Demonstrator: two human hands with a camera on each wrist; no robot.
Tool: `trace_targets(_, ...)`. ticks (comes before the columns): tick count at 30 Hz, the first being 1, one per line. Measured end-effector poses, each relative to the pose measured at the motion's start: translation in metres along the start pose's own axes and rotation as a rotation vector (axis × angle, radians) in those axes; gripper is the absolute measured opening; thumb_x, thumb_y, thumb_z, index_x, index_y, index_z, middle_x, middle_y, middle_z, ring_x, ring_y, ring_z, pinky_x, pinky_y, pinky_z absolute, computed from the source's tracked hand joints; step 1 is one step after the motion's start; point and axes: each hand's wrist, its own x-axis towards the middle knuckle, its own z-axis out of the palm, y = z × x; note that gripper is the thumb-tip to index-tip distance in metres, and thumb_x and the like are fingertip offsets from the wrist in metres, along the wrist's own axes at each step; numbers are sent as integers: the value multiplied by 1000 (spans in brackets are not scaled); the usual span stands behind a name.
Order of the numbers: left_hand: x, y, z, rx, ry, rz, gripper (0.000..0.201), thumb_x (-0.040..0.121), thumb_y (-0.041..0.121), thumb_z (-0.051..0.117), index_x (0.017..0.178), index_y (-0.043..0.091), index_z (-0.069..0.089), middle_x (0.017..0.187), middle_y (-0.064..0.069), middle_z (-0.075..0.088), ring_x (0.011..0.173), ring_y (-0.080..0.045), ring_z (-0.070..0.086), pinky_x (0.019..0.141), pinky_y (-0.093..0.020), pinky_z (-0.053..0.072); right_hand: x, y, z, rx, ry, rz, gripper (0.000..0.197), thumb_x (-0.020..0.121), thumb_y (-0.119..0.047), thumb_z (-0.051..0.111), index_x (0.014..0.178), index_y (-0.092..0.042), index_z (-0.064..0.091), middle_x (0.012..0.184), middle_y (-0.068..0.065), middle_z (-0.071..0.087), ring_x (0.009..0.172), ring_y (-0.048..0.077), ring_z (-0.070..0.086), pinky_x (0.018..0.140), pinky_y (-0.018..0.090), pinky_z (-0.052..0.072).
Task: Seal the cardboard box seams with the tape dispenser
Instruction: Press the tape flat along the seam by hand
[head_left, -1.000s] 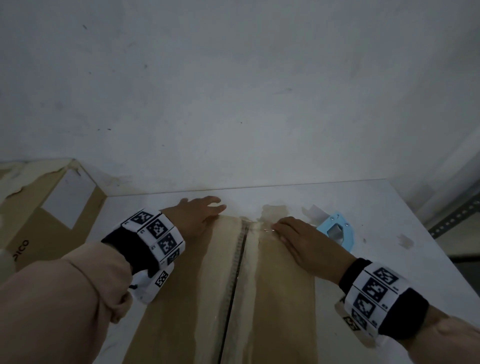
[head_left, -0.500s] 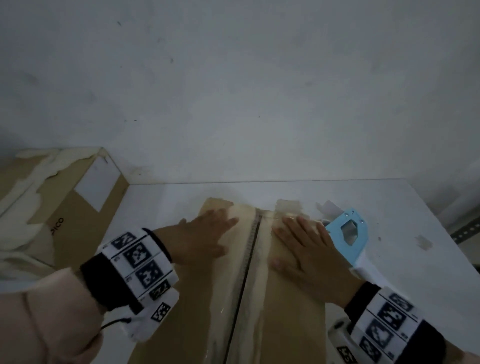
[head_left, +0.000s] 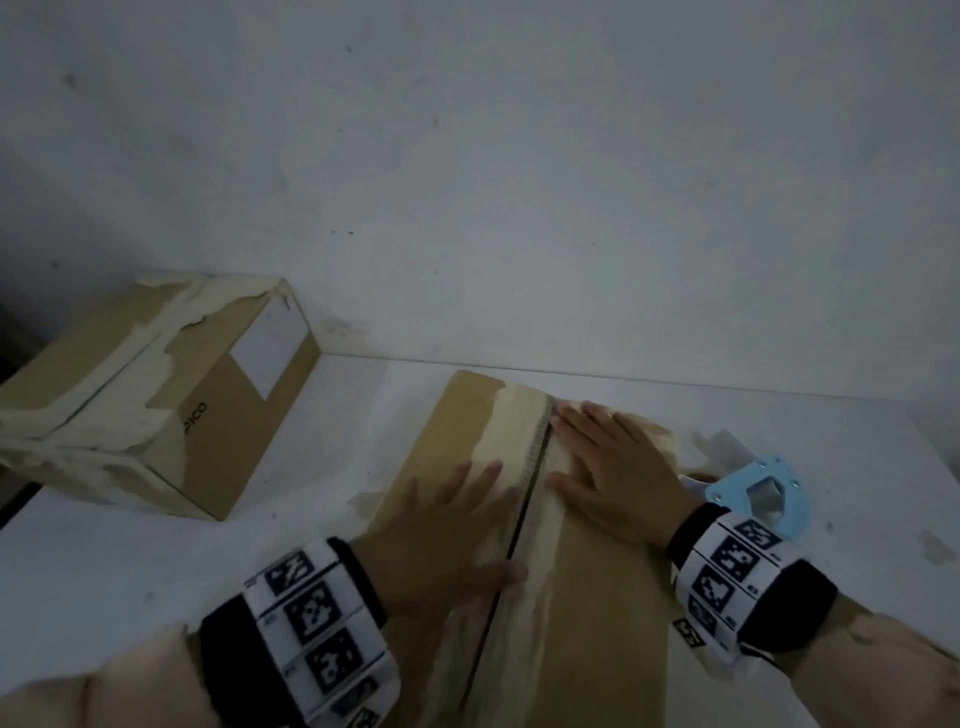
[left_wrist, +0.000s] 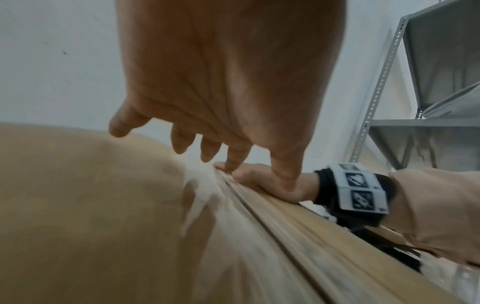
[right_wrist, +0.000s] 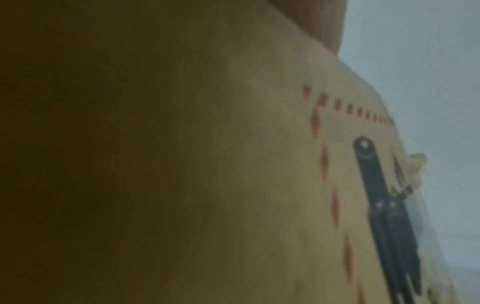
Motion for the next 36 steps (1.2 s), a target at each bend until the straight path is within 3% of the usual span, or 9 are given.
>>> trace_targets(2,18,-5,-15,21,55,-24,74,88,64,25,146,33,-10,154,10,-22,142,-15,-21,116,-51,-5,1,1,0,-38,-11,6,116,55,-83,-21,147,-20,10,157,-4,8,143,16,3,114,32,-2)
trace_targets(6,60,-7,-42,38,111,-38,75,89,62,25,147,28,-7,156,8,-17,145,-18,-14,115,-54,2,-1,-4,-6,-15,-9,35,108,61,-85,-5,147,-21,9,156,-3,11,143,17,5,113,29,1)
trace_targets(9,86,-10,-46,54,107,-88,74,89,64,24,147,30,-6,156,13,-14,145,-15,-10,113,-60,7,-3,-4,-6,17,-25,37,116,53,-82,-18,147,-19,6,157,-3,5,143,15,0,107,22,-7)
trace_targets(13,93,-25,-54,-27,89,-78,72,91,61,23,148,26,-4,157,13,-8,145,-7,-3,115,-54,13,-12,6,-12,90,4,94,113,59,-85,-6,146,-17,17,156,-1,15,142,12,10,102,12,-4)
trace_targets(21,95,-32,-55,-32,77,-72,71,92,58,26,148,26,-3,156,14,-9,145,-7,-5,116,-52,13,-41,29,-15,56,45,257,84,75,-66,11,143,-19,27,151,-2,29,140,14,20,114,29,8)
trace_targets(24,95,-29,-51,-20,69,-66,76,90,60,31,148,27,-5,157,11,-11,145,-11,-7,115,-54,12,-29,23,-26,17,63,194,84,74,-65,8,141,-21,32,149,-2,34,139,16,24,114,36,8)
trace_targets(29,91,-19,-53,114,13,-75,70,88,62,31,144,42,-7,156,7,-18,145,-21,-12,114,-58,9,-3,5,-27,-5,-109,4,61,94,-51,32,146,-20,18,156,-2,15,142,16,11,113,32,7)
trace_targets(32,90,-19,-57,174,-9,-63,60,95,50,28,146,39,-2,155,4,-19,144,-24,-14,118,-50,3,-13,18,-26,124,-18,112,64,92,-54,35,145,-21,21,154,-2,22,140,15,18,111,28,14)
trace_targets(36,94,-20,-56,87,4,-115,64,92,59,25,143,43,-10,155,10,-20,145,-17,-11,115,-57,6,-34,31,-21,151,-31,203,67,93,-52,36,147,-22,12,156,-5,10,143,13,4,112,27,5)
